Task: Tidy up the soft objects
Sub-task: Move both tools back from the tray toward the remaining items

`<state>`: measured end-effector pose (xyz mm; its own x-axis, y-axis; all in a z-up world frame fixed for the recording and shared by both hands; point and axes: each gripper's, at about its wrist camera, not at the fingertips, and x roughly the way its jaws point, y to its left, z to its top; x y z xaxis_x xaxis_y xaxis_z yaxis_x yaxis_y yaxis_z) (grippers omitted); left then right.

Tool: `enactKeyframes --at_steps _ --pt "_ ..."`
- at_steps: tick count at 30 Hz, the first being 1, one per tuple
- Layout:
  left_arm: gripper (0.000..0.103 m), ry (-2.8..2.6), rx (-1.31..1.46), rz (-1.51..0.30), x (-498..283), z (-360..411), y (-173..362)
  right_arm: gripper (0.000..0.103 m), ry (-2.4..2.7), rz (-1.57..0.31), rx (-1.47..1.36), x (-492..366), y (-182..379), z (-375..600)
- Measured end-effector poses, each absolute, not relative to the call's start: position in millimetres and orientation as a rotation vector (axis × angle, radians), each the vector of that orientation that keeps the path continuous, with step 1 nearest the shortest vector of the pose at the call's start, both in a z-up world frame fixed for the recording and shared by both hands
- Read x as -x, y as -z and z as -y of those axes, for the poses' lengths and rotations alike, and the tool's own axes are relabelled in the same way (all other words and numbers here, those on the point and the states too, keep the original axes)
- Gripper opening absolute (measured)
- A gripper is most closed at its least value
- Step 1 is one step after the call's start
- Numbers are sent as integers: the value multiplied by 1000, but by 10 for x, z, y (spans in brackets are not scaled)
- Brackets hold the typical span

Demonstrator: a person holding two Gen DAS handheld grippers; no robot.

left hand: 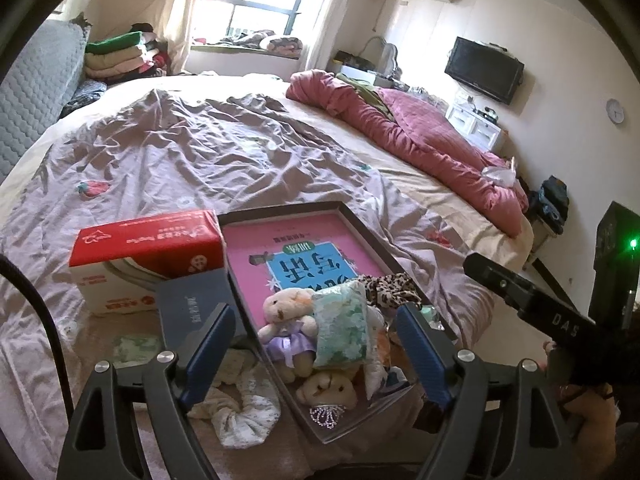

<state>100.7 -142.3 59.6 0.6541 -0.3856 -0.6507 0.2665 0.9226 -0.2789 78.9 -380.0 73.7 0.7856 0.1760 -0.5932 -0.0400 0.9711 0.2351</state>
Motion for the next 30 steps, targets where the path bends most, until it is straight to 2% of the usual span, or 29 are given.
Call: enactKeyframes --at_steps 30 --pt "84 196 184 -775 -846 504 -941 76 -225 -598 -117 -517 -1257 3140"
